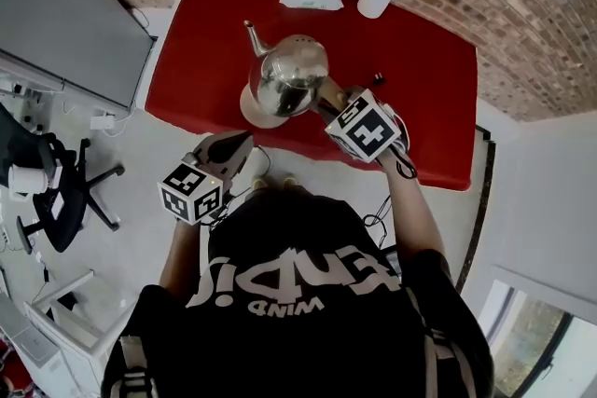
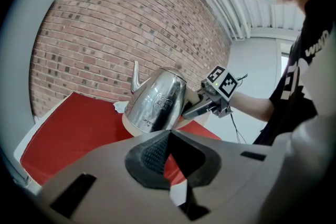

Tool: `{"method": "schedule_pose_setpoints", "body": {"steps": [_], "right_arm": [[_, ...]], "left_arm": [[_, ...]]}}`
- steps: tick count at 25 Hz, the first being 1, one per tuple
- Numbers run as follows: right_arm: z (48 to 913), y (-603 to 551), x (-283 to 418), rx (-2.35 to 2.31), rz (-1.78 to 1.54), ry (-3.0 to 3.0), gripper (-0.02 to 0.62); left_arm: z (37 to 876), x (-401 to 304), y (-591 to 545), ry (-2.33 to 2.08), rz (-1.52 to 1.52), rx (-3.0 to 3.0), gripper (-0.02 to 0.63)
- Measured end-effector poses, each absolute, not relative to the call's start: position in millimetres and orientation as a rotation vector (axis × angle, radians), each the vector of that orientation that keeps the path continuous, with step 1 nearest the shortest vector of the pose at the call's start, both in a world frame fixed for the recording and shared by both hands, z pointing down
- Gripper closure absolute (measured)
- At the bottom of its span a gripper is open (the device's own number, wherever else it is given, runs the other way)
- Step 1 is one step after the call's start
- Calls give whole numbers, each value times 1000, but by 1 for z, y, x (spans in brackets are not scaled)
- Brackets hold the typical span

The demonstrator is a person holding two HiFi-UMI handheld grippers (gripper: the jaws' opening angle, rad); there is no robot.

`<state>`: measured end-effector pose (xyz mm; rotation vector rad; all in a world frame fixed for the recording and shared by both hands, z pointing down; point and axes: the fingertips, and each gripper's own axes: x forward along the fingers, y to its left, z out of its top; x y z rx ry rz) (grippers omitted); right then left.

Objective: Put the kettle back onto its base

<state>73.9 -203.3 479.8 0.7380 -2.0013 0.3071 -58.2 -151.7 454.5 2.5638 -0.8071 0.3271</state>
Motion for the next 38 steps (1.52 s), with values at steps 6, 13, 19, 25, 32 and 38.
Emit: {"method": "schedule_pose_setpoints", "body": {"steps": [6, 13, 19, 25, 32, 38], "right_arm": [[480, -227, 69, 730, 293, -1988, 528], [489, -234, 59, 702, 295, -1977, 528], [507, -236, 57, 693, 310, -1957, 528], [522, -239, 55, 685, 316, -1935, 528], [537, -240, 43, 675, 294, -1947, 528], [552, -238, 43, 667, 326, -1921, 528]], "left_arm": [[455, -60, -155, -819, 326, 2563, 600], [455, -62, -157, -829, 324, 2560, 600], [459, -64, -158, -834, 332, 2551, 600], [457, -66, -160, -845, 330, 2547, 600], [459, -71, -160, -861, 336, 2539, 600], [459, -73, -163, -874, 334, 2533, 600]]}}
